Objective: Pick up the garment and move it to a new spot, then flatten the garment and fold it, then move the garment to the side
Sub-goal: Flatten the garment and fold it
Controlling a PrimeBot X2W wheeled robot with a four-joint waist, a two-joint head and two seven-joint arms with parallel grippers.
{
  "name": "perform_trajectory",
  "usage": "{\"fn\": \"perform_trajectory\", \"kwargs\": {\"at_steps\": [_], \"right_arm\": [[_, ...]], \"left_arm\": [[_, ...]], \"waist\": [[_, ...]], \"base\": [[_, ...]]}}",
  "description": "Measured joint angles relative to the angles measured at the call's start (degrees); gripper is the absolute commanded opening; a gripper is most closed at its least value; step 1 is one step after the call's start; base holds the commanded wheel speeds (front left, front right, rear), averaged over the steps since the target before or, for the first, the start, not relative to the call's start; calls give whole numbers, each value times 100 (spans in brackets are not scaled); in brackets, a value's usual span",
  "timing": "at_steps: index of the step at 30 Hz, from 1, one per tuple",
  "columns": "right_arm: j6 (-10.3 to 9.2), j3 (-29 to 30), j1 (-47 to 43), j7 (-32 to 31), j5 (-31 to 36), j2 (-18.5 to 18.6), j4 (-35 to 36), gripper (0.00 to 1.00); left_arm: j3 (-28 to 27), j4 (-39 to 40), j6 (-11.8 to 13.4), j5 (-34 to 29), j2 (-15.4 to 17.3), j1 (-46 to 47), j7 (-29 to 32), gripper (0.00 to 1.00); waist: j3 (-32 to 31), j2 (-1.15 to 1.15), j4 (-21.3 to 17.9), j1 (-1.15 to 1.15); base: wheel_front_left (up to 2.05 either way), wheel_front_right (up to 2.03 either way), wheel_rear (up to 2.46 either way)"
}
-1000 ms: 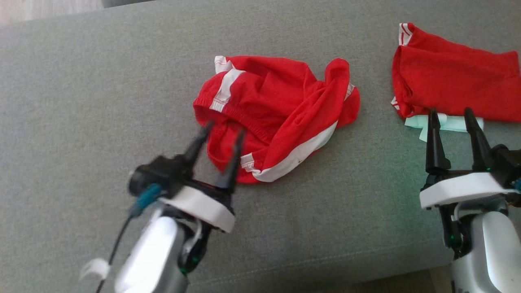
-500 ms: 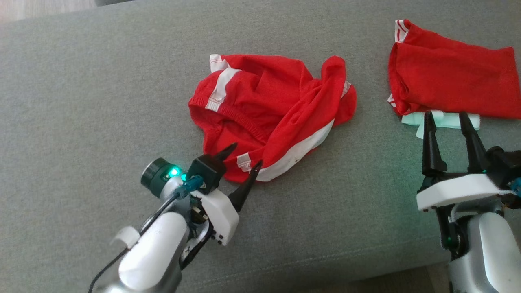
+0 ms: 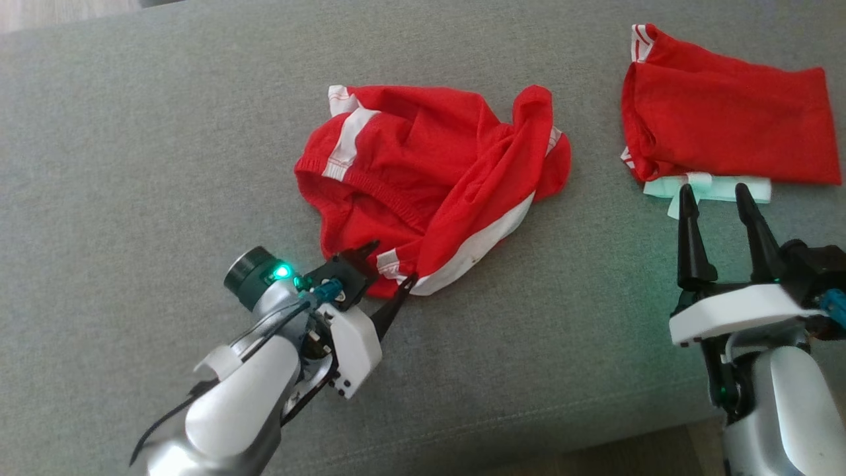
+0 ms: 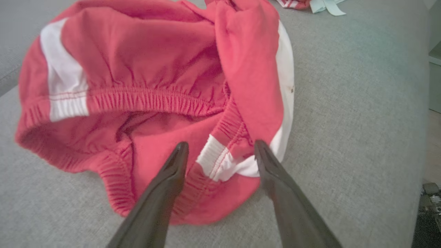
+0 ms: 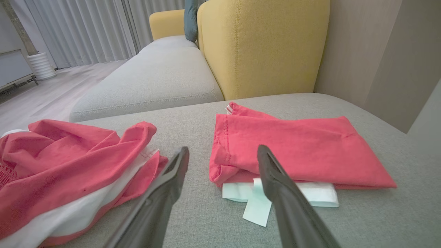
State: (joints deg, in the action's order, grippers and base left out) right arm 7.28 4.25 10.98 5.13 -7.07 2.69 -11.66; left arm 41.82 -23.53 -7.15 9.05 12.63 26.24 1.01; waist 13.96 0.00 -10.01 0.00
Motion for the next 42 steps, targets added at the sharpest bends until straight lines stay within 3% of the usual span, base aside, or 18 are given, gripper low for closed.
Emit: {"fn": "perform_trajectory", "kwargs": {"at_steps": [7, 8, 9, 10, 11, 22, 34, 42], "right_arm": [[0, -1, 2, 0, 0, -1, -41, 100], [0, -1, 2, 1, 1, -1, -42, 100], [0, -1, 2, 0, 1, -1, -43, 100], [0, -1, 2, 0, 1, -1, -45, 100], [0, -2, 2, 0, 1, -1, -46, 100], [0, 30, 2, -10, 11, -1, -45, 100], [0, -185, 105, -337, 241, 0, -278, 100], [0, -382, 774, -806, 152, 59, -882, 100]], "left_arm": [[73, -93, 0, 129, 60, 26, 75, 100], [76, -102, 0, 132, 70, 32, 76, 93], [77, -116, 0, 159, 75, 36, 77, 42], [82, -131, 0, 191, 78, 38, 91, 10], [91, -153, 0, 219, 78, 41, 91, 0], [76, -169, 16, 390, 58, 127, -101, 0], [-606, 124, 521, 1080, -124, 73, -770, 0], [-709, 127, 673, 1132, -189, -101, -869, 0]], "waist": [[-11, 0, -49, 0], [-15, 0, -52, 0], [-20, 0, -54, 0], [-25, 0, -55, 0], [-31, 0, -55, 0], [-65, 0, 87, 0], [-117, 0, 493, 0], [-73, 0, 736, 0]], "base": [[0, 0, 0], [0, 0, 0], [0, 0, 0], [0, 0, 0], [0, 0, 0], [0, 0, 0], [0, 0, 0], [0, 0, 0]]}}
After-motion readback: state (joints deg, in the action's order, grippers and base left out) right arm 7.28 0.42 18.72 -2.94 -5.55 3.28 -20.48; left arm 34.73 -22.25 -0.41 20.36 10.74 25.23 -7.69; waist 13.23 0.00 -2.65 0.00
